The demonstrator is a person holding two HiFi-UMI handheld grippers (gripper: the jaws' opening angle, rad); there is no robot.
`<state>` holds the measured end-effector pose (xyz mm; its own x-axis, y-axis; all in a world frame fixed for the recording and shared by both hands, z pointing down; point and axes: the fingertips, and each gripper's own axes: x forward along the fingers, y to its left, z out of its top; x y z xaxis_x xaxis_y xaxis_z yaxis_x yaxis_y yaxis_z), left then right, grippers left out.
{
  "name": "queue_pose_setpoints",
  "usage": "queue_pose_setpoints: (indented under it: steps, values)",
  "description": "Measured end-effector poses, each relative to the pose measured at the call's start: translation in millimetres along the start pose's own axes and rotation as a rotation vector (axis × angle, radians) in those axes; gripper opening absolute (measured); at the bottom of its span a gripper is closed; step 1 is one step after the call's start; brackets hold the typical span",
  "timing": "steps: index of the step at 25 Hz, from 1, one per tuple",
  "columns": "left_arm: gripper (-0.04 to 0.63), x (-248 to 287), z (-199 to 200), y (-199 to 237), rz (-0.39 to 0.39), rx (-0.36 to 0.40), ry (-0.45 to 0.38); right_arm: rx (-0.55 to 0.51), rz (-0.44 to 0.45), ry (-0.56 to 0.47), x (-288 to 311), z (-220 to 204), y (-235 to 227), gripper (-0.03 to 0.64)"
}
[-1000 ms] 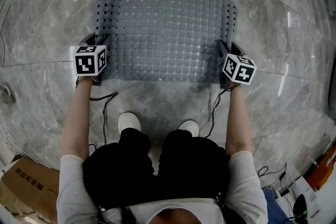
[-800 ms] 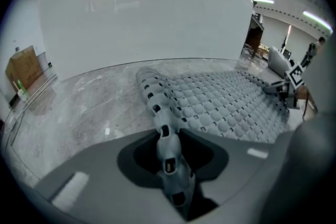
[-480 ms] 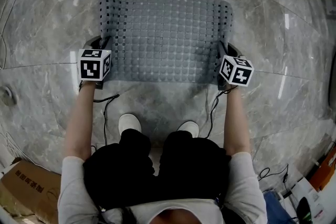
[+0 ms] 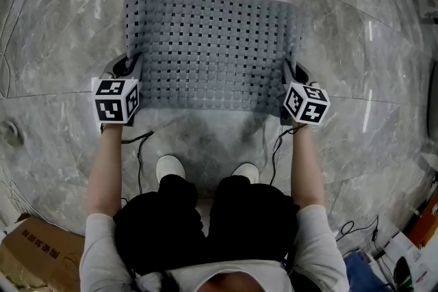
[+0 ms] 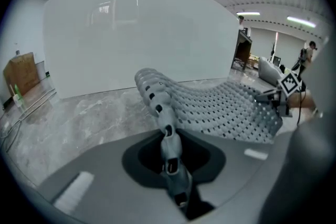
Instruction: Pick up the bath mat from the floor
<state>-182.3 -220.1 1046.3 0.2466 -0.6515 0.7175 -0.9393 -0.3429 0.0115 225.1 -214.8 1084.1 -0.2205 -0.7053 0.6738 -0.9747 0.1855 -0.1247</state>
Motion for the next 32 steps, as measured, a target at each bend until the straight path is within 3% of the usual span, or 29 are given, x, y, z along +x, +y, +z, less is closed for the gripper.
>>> queue_pose_setpoints:
  steps: [7, 15, 32]
  values:
    - [0.046, -21.9, 46.3, -2.8, -0.007, -0.015, -0.069, 0.031, -0.014, -0.082, -29.2, 47.3, 1.3, 0.040]
    - [0.044, -83.7, 115.5, -8.7, -0.011, 0.011, -0.093, 0.030, -0.043, -0.105, -94.1, 115.8, 13.5, 0.038]
    - [0.046, -319.4, 293.1, -22.7, -0.008, -0.034, -0.116, 0.044, -0.038, -0.130, -318.9, 317.5, 61.4, 0.038]
